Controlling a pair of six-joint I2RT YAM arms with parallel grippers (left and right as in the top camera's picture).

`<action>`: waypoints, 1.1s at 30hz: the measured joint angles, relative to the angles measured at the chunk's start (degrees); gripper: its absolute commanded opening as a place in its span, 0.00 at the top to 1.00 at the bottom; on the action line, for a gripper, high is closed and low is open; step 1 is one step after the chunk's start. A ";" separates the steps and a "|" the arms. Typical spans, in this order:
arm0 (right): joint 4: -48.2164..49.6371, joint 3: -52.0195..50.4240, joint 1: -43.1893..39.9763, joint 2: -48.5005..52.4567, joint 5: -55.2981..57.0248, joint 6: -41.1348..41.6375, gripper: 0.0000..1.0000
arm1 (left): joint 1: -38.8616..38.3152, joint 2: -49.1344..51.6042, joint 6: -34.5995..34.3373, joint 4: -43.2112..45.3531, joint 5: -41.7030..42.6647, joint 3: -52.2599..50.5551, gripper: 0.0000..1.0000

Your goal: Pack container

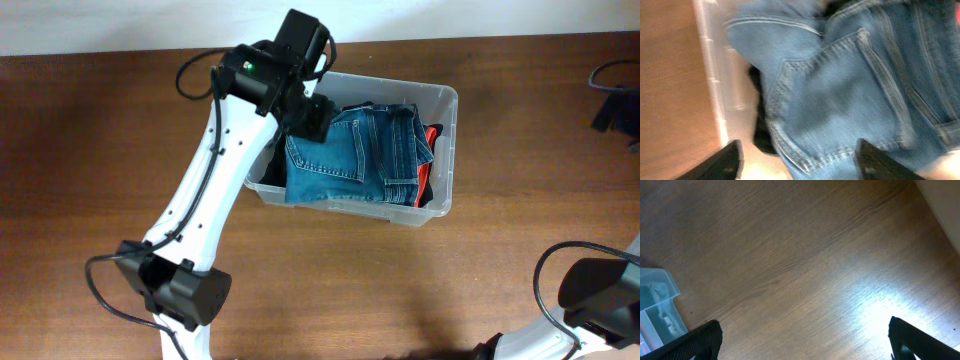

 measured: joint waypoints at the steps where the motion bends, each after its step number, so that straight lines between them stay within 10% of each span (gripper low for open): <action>1: 0.00 0.00 0.00 0.00 -0.02 -0.02 0.01 | 0.00 -0.13 -0.66 -0.92 1.62 0.00 0.85; 3: 0.00 0.00 0.00 0.00 0.00 0.00 0.01 | 0.00 -0.09 -1.49 -2.01 4.17 -0.02 0.99; 33: 0.00 0.00 0.00 0.00 0.00 -0.04 0.01 | -0.72 5.70 -3.17 6.23 0.35 -18.43 0.99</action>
